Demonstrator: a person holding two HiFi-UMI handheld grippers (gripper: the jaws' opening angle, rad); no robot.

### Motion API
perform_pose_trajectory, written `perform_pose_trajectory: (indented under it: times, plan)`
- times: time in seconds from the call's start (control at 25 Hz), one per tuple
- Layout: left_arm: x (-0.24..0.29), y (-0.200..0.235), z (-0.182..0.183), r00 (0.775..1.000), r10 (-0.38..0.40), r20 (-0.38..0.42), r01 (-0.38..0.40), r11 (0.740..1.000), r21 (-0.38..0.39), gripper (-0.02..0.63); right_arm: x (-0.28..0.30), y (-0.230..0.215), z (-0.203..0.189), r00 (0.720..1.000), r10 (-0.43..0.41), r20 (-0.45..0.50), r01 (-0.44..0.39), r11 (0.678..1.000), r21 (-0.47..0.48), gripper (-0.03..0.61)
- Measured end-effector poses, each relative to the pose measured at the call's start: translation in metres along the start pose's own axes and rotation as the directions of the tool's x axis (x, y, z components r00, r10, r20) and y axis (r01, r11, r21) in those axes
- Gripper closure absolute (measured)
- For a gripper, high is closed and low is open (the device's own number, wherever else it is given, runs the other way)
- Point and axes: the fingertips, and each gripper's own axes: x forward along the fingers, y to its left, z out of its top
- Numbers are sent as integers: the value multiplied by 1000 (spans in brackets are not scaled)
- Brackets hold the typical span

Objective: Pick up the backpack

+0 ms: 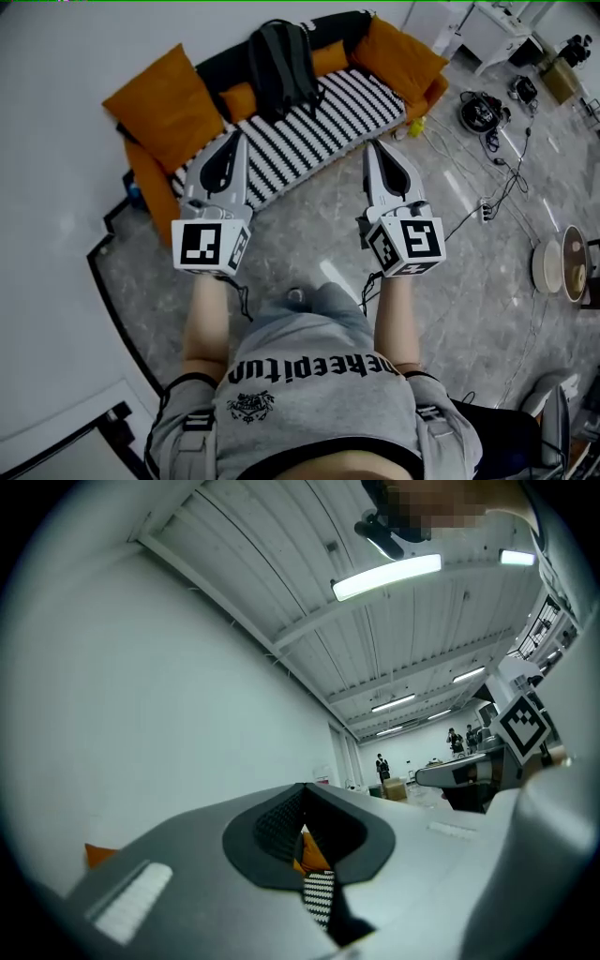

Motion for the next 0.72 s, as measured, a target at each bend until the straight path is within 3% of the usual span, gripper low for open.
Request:
perform_pose_trajectory:
  times: [0.4, 0.72]
  plan:
    - [41, 4, -19, 1000, -26, -7, 26, 1000, -9, 594, 25, -26, -10, 1000, -7, -13, 7, 1000, 2, 575]
    - [103, 16, -28, 1000, 21, 4, -21, 1000, -7, 594, 85, -68, -7, 999, 49, -1, -49, 999, -7, 575]
